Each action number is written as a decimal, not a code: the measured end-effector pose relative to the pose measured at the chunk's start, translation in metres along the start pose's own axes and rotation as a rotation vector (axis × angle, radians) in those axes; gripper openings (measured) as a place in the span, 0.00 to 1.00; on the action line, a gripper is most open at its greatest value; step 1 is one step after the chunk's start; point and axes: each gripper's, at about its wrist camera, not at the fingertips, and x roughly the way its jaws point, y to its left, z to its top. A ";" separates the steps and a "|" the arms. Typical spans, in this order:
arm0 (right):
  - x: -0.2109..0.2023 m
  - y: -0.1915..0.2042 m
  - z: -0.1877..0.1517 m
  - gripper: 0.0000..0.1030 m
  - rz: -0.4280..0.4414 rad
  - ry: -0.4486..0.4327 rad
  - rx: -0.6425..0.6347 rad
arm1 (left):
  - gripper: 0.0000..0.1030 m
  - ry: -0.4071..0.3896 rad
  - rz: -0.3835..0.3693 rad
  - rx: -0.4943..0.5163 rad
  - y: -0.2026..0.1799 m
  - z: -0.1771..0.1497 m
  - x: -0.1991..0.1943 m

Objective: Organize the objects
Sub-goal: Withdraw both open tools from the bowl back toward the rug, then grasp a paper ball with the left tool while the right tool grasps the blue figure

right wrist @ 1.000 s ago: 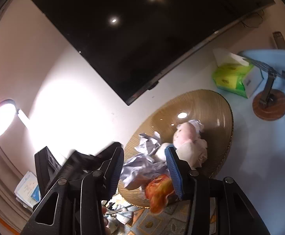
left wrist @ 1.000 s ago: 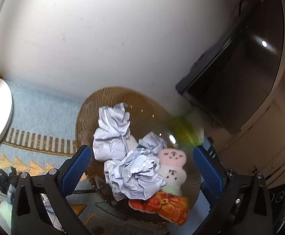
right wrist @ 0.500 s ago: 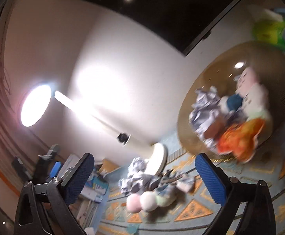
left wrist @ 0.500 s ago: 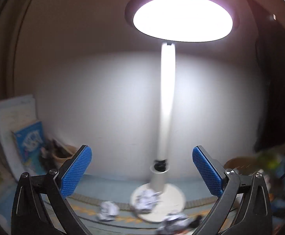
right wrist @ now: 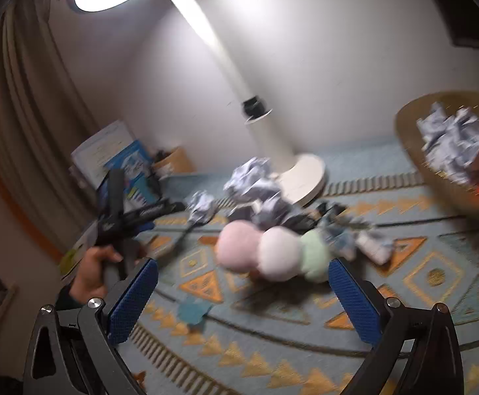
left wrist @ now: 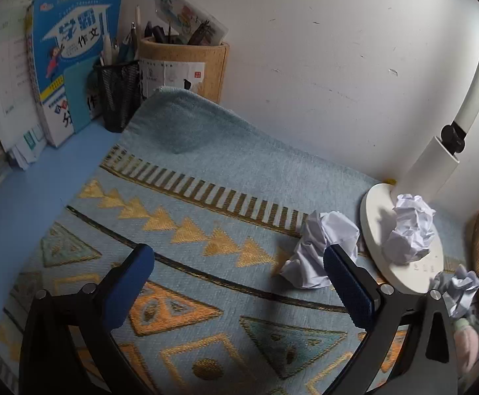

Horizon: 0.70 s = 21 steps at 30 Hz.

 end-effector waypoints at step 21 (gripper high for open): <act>0.122 0.089 -0.059 0.90 -0.326 0.354 -0.353 | 1.00 0.139 -0.093 0.281 -0.077 -0.024 0.042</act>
